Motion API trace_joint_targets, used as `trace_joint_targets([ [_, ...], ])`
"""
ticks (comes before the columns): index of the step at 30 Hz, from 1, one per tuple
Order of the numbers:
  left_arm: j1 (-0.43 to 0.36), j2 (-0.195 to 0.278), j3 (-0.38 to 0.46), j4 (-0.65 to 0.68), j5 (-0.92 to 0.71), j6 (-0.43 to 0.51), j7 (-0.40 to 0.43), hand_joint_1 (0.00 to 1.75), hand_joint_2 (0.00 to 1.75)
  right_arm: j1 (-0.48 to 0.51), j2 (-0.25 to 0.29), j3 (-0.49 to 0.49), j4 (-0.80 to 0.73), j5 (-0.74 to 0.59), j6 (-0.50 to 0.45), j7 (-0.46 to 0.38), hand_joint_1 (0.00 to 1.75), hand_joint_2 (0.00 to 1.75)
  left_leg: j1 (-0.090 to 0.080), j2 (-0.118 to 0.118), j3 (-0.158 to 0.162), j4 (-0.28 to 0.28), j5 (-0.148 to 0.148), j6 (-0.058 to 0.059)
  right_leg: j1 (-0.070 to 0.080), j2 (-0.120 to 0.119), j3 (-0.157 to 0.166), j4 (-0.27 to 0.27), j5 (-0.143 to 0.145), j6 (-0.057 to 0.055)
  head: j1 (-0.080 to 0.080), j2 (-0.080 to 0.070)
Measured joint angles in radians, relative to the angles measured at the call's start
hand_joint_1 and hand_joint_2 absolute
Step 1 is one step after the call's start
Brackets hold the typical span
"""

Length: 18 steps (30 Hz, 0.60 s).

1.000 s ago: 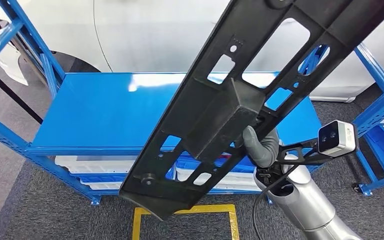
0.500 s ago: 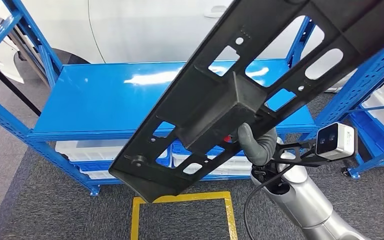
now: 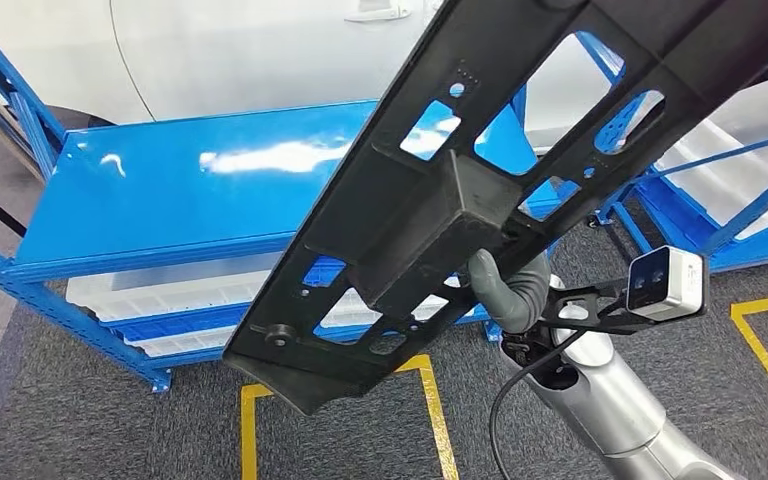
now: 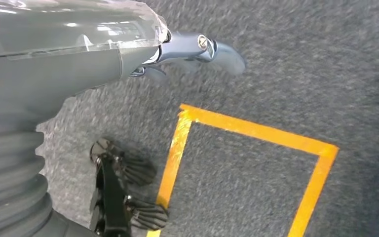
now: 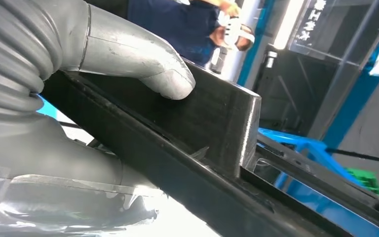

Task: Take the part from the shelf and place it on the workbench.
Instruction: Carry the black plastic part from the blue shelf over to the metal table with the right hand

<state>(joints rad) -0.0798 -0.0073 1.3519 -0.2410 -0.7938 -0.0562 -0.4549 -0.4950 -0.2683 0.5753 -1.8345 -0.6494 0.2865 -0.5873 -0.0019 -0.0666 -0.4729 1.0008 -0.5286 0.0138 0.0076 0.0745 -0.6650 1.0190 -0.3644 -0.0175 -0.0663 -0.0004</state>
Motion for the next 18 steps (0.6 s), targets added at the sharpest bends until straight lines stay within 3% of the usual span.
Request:
trace_joint_targets([
  [2, -0.001, -0.002, 0.0, -0.001, 0.0, 0.0, 0.0, 0.0, 1.75, 0.003, 0.0, 0.0, -0.001, 0.008, 0.0, -0.002, 1.75, 1.75, 0.0, 0.017, -0.007, -0.012, 0.021, 0.003, -0.002, 0.012, -0.005, -0.007, 0.013, 0.013, 0.0, 0.0],
  [3, -0.003, -0.004, 0.0, -0.002, -0.001, 0.0, 0.001, 0.0, 1.75, 0.005, 0.001, 0.0, -0.003, 0.017, -0.001, -0.004, 1.75, 1.75, 0.003, 0.028, -0.012, -0.02, 0.034, 0.007, -0.001, 0.005, -0.013, 0.001, -0.001, 0.017, 0.0, 0.0],
  [4, -0.004, -0.006, 0.0, -0.002, -0.001, 0.0, 0.001, 0.0, 1.75, 0.006, 0.002, 0.001, -0.004, 0.028, -0.002, -0.007, 1.75, 1.75, 0.007, 0.04, -0.021, -0.028, 0.05, 0.01, 0.0, -0.011, -0.025, 0.027, -0.036, 0.022, 0.0, 0.0],
  [6, -0.004, -0.01, 0.0, -0.003, -0.001, 0.0, 0.003, 0.0, 1.75, 0.008, 0.008, 0.002, -0.005, 0.05, -0.003, -0.011, 1.75, 1.75, 0.01, 0.058, -0.046, -0.033, 0.074, 0.013, -0.008, -0.051, -0.056, 0.134, -0.138, 0.034, 0.0, 0.0],
  [7, -0.003, -0.011, 0.0, -0.003, -0.001, 0.001, 0.005, 0.0, 1.75, 0.009, 0.013, 0.004, -0.005, 0.059, -0.003, -0.013, 1.75, 1.75, 0.011, 0.067, -0.059, -0.031, 0.083, 0.011, -0.015, -0.061, -0.068, 0.199, -0.173, 0.041, 0.0, 0.0],
  [8, -0.003, -0.013, 0.0, -0.003, -0.002, 0.001, 0.007, 0.0, 1.75, 0.011, 0.018, 0.005, -0.005, 0.068, -0.003, -0.014, 1.75, 1.75, 0.012, 0.074, -0.074, -0.028, 0.092, 0.008, -0.021, -0.067, -0.073, 0.249, -0.184, 0.048, 0.0, 0.0],
  [9, -0.004, -0.014, 0.0, -0.003, -0.002, 0.002, 0.008, 0.0, 1.75, 0.013, 0.022, 0.007, -0.005, 0.076, -0.003, -0.014, 1.75, 1.75, 0.013, 0.081, -0.089, -0.023, 0.1, 0.005, -0.027, -0.069, -0.064, 0.274, -0.172, 0.054, 0.0, 0.0],
  [10, -0.005, -0.015, 0.0, -0.003, -0.002, 0.003, 0.009, 0.0, 1.75, 0.014, 0.027, 0.008, -0.005, 0.082, -0.002, -0.015, 1.75, 1.75, 0.015, 0.086, -0.105, -0.016, 0.107, 0.001, -0.032, -0.071, -0.039, 0.264, -0.146, 0.06, 0.0, 0.0],
  [11, -0.006, -0.015, 0.0, -0.003, -0.002, 0.003, 0.009, 0.0, 1.75, 0.015, 0.03, 0.008, -0.006, 0.089, -0.001, -0.016, 1.75, 1.75, 0.017, 0.089, -0.12, -0.008, 0.112, -0.004, -0.038, -0.073, 0.006, 0.218, -0.121, 0.065, 0.0, 0.0],
  [12, -0.006, -0.015, 0.0, -0.003, -0.002, 0.003, 0.01, 0.0, 1.75, 0.016, 0.033, 0.008, -0.007, 0.096, 0.004, -0.021, 1.75, 1.75, 0.018, 0.091, -0.134, 0.001, 0.117, -0.01, -0.041, -0.074, 0.061, 0.149, -0.117, 0.069, 0.0, 0.0],
  [14, -0.007, -0.015, 0.0, -0.004, -0.002, 0.005, 0.01, 0.0, 1.75, 0.026, 0.034, 0.004, -0.007, 0.107, 0.028, -0.048, 1.75, 1.75, 0.018, 0.092, -0.149, 0.015, 0.127, -0.023, -0.039, -0.073, 0.142, 0.033, -0.139, 0.059, 0.0, 0.0],
  [15, -0.007, -0.015, 0.0, -0.004, -0.002, 0.006, 0.01, 0.0, 1.75, 0.034, 0.031, -0.002, -0.005, 0.11, 0.049, -0.067, 1.75, 1.75, 0.018, 0.091, -0.153, 0.016, 0.134, -0.03, -0.033, -0.071, 0.155, 0.007, -0.152, 0.049, -0.001, 0.0],
  [17, -0.002, -0.017, 0.0, -0.004, -0.002, 0.009, 0.009, 0.0, 1.75, 0.052, 0.025, -0.02, 0.003, 0.11, 0.093, -0.097, 1.75, 1.75, 0.023, 0.089, -0.158, 0.014, 0.145, -0.045, -0.028, -0.071, 0.145, -0.001, -0.141, 0.024, -0.001, 0.0],
  [18, 0.002, -0.018, 0.0, -0.004, -0.002, 0.011, 0.01, 0.0, 1.75, 0.058, 0.024, -0.03, 0.008, 0.111, 0.11, -0.1, 1.75, 1.75, 0.026, 0.086, -0.165, 0.022, 0.134, -0.05, -0.027, -0.072, 0.137, -0.002, -0.131, 0.013, -0.001, 0.0],
])
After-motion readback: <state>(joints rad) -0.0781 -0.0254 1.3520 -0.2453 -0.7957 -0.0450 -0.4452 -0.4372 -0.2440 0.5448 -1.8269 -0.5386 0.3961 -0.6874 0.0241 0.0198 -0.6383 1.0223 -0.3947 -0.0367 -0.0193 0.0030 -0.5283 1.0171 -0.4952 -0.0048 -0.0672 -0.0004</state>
